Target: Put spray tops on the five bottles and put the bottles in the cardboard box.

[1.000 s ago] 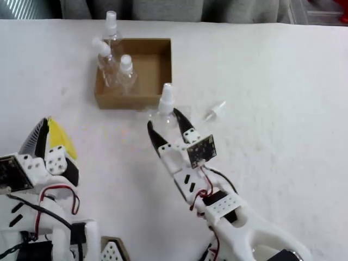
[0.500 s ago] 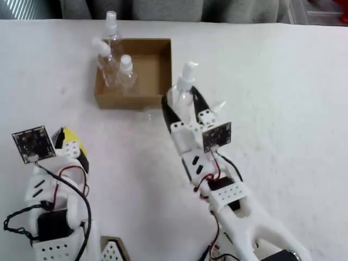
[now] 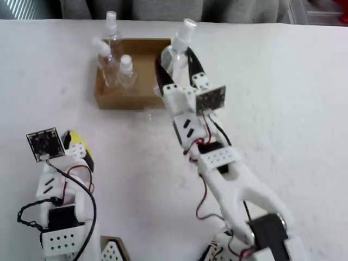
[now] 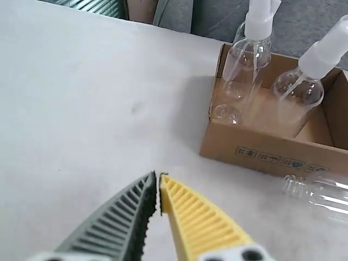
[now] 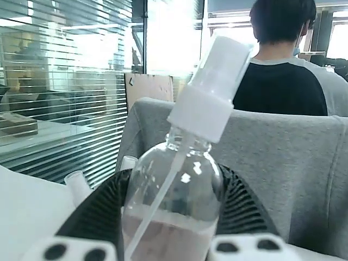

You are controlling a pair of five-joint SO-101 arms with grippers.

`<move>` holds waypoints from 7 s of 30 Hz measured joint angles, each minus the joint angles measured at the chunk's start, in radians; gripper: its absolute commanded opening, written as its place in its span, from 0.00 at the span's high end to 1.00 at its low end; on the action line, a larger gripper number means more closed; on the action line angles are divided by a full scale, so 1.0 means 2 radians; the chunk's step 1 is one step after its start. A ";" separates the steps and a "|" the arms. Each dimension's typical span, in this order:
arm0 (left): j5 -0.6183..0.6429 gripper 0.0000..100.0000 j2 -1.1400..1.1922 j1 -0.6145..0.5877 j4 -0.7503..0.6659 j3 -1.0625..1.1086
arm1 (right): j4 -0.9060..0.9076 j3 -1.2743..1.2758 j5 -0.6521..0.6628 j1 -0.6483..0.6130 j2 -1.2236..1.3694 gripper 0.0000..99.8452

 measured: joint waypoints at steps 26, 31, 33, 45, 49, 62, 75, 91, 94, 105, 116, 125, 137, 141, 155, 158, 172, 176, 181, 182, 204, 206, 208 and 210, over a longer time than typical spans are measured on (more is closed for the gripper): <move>0.000 0.97 0.000 0.000 -0.072 0.028 | -0.178 -0.403 0.194 -0.021 0.509 0.98; 0.000 0.97 0.000 0.000 -0.072 0.028 | -0.201 -0.434 0.198 -0.024 0.549 0.98; 0.000 0.97 0.000 0.000 -0.072 0.028 | -0.203 -0.437 0.198 -0.026 0.553 0.98; 0.000 0.97 0.000 0.000 -0.072 0.028 | -0.216 -0.381 0.198 -0.028 0.538 0.98; 0.000 0.97 0.000 0.000 -0.072 0.028 | -0.229 -0.291 0.197 -0.028 0.470 0.98; 0.000 0.97 0.000 0.000 -0.072 0.028 | -0.030 -0.319 -0.054 0.059 0.359 0.98; 0.000 0.97 0.000 0.000 -0.072 0.028 | 0.034 -0.524 -0.068 0.064 0.489 0.98; 0.000 0.97 0.000 0.000 -0.072 0.028 | 0.165 -0.821 -0.068 0.065 0.668 0.98; 0.000 0.97 0.000 0.000 -0.072 0.028 | 0.188 -0.853 -0.068 0.065 0.683 0.98; 0.000 0.97 0.000 0.000 -0.072 0.028 | 0.218 -0.873 -0.068 0.065 0.687 0.98; 0.000 0.97 0.000 0.000 -0.072 0.028 | 0.218 -0.881 -0.072 0.064 0.688 0.98; 0.000 0.97 0.000 0.000 -0.072 0.028 | 0.224 -0.881 -0.072 0.064 0.688 0.98; 0.000 0.97 0.000 0.000 -0.072 0.028 | 0.513 -0.881 -0.172 0.074 0.596 0.98; 0.000 0.97 0.000 0.000 -0.072 0.028 | 0.531 -0.881 -0.173 0.071 0.589 0.98; 0.000 0.97 0.000 0.000 -0.072 0.028 | 0.534 -0.881 -0.121 0.064 0.595 0.98; 0.000 0.97 0.000 0.000 -0.072 0.028 | 0.595 -0.881 -0.121 0.061 0.575 0.98; 0.000 0.97 0.000 0.000 -0.072 0.028 | 0.680 -0.881 -0.121 0.061 0.527 0.98; 0.000 0.97 0.000 0.000 -0.072 0.028 | 0.719 -0.881 -0.121 0.062 0.496 0.98; 0.000 0.97 0.000 0.000 -0.072 0.028 | 0.766 -0.881 -0.121 0.059 0.466 0.98; 0.000 0.97 0.000 0.000 -0.072 0.028 | 0.779 -0.881 -0.121 0.059 0.458 0.98; 0.000 0.97 0.000 0.000 0.005 -0.058 | 1.165 -0.881 -0.121 0.089 0.342 0.98; 0.000 0.97 0.000 0.000 0.015 -0.084 | 1.187 -0.881 -0.121 0.092 0.337 0.98; 0.000 0.97 0.000 0.000 0.027 -0.110 | 1.204 -0.882 -0.121 0.097 0.335 0.98; 0.000 0.97 0.000 -0.001 0.038 -0.136 | 1.216 -0.882 -0.121 0.103 0.335 0.98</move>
